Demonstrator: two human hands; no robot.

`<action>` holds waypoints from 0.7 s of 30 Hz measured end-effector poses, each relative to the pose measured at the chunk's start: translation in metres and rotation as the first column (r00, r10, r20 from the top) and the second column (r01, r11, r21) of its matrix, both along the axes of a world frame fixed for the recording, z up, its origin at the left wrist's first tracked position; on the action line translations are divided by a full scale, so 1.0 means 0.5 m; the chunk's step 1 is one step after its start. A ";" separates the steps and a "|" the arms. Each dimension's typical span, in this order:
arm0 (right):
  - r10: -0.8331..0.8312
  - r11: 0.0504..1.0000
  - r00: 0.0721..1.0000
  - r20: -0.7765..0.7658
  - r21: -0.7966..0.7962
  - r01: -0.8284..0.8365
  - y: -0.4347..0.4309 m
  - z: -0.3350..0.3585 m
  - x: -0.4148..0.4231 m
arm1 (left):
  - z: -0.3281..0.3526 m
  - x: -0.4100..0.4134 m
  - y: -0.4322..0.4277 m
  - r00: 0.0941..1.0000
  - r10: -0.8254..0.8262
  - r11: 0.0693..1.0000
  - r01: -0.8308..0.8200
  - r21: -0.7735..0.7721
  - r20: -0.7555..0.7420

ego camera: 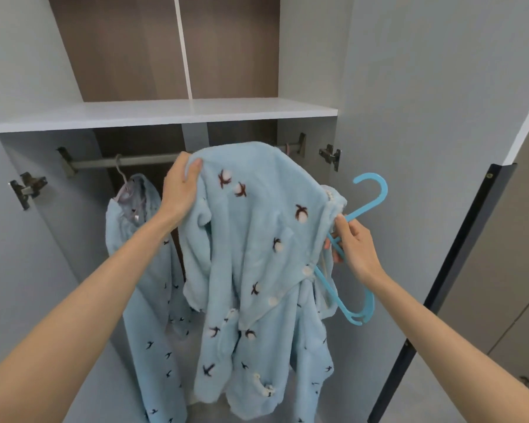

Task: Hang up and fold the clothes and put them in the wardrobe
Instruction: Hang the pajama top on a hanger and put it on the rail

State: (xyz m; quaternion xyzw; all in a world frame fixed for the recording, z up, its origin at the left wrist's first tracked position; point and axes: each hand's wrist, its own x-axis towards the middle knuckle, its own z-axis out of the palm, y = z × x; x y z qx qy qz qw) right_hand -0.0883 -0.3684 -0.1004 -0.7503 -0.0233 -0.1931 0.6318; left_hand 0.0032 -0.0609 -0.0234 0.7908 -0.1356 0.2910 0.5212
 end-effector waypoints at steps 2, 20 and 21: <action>-0.026 0.998 0.998 -0.060 -0.051 0.022 -0.017 -0.025 0.002 | 0.021 -0.006 -0.002 0.994 0.049 0.996 -0.056 0.069 0.102; 0.151 0.982 0.988 0.006 -0.116 -0.150 0.105 -0.014 0.026 | 0.033 -0.101 -0.013 0.980 -0.104 0.526 -0.089 0.846 0.168; 0.157 0.979 0.988 0.010 -0.132 -0.155 0.115 -0.017 0.025 | 0.017 -0.112 -0.026 0.990 -0.093 0.379 -0.060 0.923 0.103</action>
